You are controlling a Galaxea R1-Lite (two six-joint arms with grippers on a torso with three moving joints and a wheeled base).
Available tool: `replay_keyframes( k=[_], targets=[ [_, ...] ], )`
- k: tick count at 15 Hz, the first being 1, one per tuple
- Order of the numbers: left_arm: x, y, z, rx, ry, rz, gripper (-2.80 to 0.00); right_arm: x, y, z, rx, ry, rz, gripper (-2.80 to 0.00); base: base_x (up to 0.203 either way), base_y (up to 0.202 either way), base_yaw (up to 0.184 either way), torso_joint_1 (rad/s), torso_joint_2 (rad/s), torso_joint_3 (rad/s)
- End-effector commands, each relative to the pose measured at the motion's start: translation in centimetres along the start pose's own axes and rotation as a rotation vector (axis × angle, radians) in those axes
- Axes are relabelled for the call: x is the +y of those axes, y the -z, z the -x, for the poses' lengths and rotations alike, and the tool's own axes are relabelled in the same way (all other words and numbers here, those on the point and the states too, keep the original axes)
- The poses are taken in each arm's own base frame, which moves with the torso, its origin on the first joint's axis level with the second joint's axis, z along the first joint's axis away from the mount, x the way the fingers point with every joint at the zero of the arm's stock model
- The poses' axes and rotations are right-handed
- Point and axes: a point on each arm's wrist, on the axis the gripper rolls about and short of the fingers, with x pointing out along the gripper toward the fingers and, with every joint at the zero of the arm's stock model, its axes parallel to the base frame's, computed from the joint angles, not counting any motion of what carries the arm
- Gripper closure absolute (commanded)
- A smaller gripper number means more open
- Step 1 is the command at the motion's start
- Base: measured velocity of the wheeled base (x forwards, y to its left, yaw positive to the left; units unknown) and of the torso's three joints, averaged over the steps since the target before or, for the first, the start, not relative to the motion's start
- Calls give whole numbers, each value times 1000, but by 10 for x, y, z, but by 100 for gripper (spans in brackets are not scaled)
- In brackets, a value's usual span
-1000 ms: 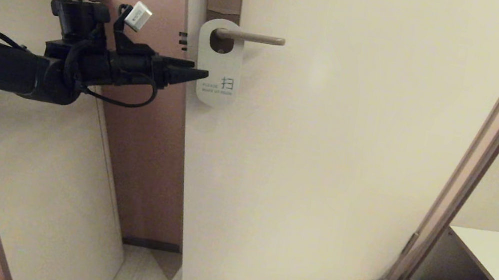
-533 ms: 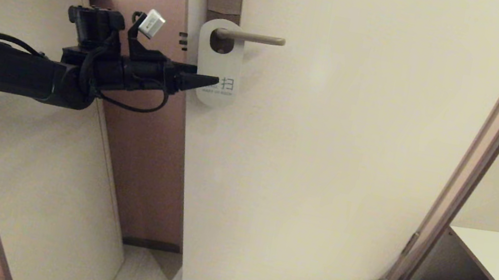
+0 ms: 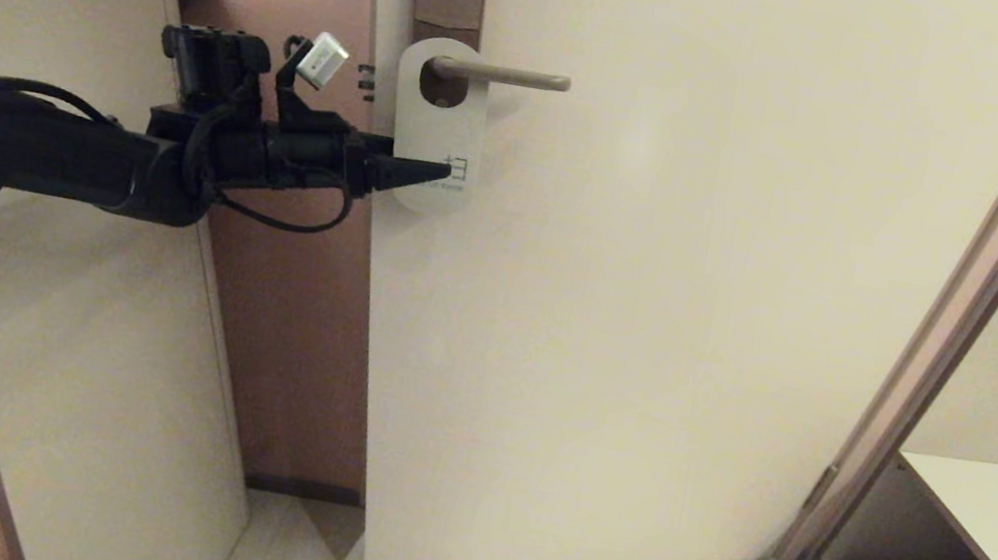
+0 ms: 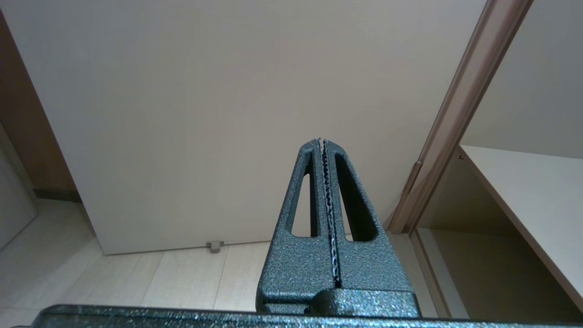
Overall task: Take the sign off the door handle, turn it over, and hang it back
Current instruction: Take down the sign
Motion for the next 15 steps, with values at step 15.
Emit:
replay_keyframes(
  k=[15],
  targets=[
    [-9, -1, -25, -12, 53, -20, -280, 0, 0, 0, 1, -1, 1, 0, 0, 0, 0, 0, 0, 0]
  ],
)
